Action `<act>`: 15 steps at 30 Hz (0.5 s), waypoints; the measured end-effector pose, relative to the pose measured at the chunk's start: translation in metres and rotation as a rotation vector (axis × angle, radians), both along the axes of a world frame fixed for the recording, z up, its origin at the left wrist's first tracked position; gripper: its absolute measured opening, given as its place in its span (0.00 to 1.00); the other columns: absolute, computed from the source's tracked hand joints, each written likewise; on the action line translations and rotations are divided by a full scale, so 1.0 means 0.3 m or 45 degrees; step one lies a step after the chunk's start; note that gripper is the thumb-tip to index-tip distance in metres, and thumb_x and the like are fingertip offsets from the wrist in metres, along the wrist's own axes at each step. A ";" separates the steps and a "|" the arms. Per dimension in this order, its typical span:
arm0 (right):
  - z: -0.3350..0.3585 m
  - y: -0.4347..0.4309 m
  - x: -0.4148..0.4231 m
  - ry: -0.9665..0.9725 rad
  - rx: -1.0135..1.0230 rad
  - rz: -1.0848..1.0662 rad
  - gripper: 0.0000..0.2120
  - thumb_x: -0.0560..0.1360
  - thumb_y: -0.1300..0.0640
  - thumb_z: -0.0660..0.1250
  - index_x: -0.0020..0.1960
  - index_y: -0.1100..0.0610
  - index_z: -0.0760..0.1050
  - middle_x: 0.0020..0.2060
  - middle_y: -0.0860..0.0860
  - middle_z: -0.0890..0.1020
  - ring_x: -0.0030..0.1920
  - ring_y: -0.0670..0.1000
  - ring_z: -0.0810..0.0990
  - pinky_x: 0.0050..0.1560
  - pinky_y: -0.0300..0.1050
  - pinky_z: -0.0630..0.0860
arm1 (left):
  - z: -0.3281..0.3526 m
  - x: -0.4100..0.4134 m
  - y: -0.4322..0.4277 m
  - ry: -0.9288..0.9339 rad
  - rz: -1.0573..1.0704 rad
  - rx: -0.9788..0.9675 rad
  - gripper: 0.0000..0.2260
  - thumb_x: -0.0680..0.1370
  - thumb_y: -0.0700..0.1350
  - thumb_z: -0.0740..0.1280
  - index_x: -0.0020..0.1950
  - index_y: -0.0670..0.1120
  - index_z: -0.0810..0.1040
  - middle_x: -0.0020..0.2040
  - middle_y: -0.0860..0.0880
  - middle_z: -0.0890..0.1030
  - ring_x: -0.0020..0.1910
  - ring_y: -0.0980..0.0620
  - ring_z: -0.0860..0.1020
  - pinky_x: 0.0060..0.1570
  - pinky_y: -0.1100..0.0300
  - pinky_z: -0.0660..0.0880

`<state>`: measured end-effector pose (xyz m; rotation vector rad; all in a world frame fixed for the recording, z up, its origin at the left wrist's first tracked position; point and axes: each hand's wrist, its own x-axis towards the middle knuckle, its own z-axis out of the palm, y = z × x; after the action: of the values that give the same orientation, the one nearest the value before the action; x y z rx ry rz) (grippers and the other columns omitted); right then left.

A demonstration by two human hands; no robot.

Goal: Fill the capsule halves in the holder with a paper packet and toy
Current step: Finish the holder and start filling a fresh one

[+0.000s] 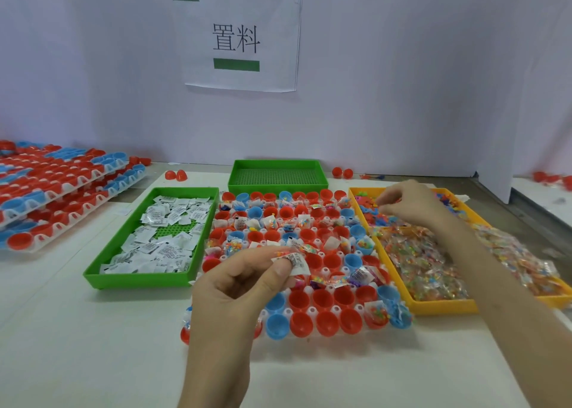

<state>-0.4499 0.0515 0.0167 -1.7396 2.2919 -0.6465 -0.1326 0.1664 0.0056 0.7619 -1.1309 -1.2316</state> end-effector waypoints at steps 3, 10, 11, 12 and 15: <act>-0.035 -0.064 0.011 0.110 0.165 0.125 0.10 0.75 0.59 0.73 0.56 0.56 0.84 0.54 0.52 0.85 0.50 0.48 0.80 0.43 0.37 0.72 | 0.000 0.007 -0.007 -0.014 0.017 -0.001 0.13 0.61 0.52 0.75 0.43 0.51 0.88 0.36 0.44 0.85 0.35 0.52 0.84 0.36 0.66 0.78; -0.062 -0.097 0.018 0.110 0.067 0.087 0.03 0.74 0.61 0.74 0.45 0.53 0.85 0.46 0.50 0.85 0.42 0.44 0.79 0.35 0.35 0.69 | -0.009 0.038 -0.018 0.005 0.061 0.037 0.13 0.60 0.52 0.76 0.43 0.52 0.88 0.35 0.44 0.84 0.35 0.52 0.83 0.36 0.65 0.78; -0.063 -0.092 0.012 0.097 0.037 0.083 0.05 0.74 0.61 0.74 0.42 0.52 0.83 0.45 0.50 0.85 0.43 0.44 0.79 0.35 0.35 0.69 | -0.011 0.040 -0.020 0.014 0.069 0.042 0.13 0.60 0.52 0.76 0.43 0.52 0.88 0.35 0.44 0.85 0.35 0.52 0.83 0.36 0.65 0.78; -0.059 -0.086 0.005 0.086 -0.005 0.072 0.07 0.74 0.61 0.74 0.40 0.51 0.82 0.44 0.50 0.85 0.43 0.44 0.80 0.35 0.35 0.68 | -0.011 0.038 -0.022 0.021 0.079 0.049 0.13 0.60 0.52 0.76 0.42 0.53 0.88 0.35 0.45 0.85 0.35 0.52 0.83 0.36 0.66 0.78; -0.022 -0.054 0.004 0.022 -0.190 0.011 0.07 0.74 0.61 0.74 0.40 0.51 0.81 0.44 0.51 0.85 0.41 0.43 0.79 0.36 0.35 0.69 | -0.006 0.029 -0.026 0.019 0.099 0.057 0.13 0.59 0.53 0.76 0.42 0.54 0.88 0.37 0.47 0.86 0.35 0.53 0.84 0.36 0.67 0.78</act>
<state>-0.4487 0.0353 0.0100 -1.8253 2.2998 -0.8235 -0.1239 0.1585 0.0037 0.8216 -1.0551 -1.1984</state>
